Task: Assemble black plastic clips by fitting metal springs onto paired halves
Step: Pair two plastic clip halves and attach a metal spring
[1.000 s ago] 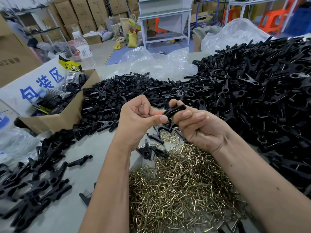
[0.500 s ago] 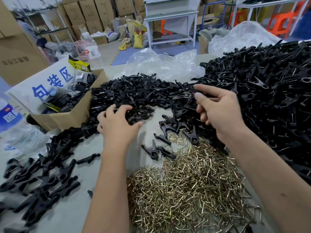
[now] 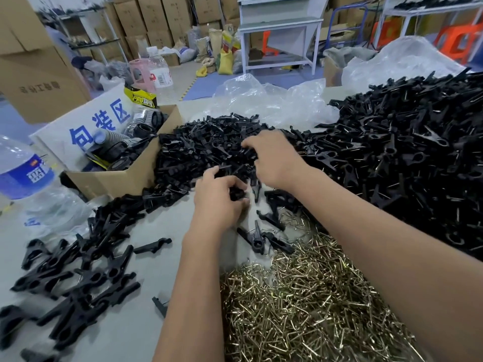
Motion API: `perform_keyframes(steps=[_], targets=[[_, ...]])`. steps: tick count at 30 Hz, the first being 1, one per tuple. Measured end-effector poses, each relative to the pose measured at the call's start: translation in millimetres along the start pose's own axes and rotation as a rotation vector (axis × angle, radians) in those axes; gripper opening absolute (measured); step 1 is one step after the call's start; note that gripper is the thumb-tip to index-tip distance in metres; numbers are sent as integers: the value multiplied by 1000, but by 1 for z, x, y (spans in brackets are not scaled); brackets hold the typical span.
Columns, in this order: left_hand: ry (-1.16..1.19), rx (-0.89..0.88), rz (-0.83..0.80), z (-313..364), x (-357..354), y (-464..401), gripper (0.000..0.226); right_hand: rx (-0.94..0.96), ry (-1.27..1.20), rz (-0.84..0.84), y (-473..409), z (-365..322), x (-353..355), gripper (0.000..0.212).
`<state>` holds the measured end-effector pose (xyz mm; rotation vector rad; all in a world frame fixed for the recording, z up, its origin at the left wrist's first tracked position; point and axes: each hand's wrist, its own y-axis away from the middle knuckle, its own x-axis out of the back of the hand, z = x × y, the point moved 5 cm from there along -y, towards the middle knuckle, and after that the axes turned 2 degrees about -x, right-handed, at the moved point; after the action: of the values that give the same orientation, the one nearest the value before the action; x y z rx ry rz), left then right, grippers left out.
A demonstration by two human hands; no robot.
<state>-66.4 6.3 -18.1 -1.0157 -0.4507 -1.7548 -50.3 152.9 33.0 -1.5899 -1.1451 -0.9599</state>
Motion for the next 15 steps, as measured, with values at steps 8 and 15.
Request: perform_keyframes(steps=[8,15], targets=[[168,28,190,-7,12,-1,27,-45,146,-294,-36,1,-47,89],[194,84,300,-14,20,0,21,141,6,-359,2,-15,-27,80]])
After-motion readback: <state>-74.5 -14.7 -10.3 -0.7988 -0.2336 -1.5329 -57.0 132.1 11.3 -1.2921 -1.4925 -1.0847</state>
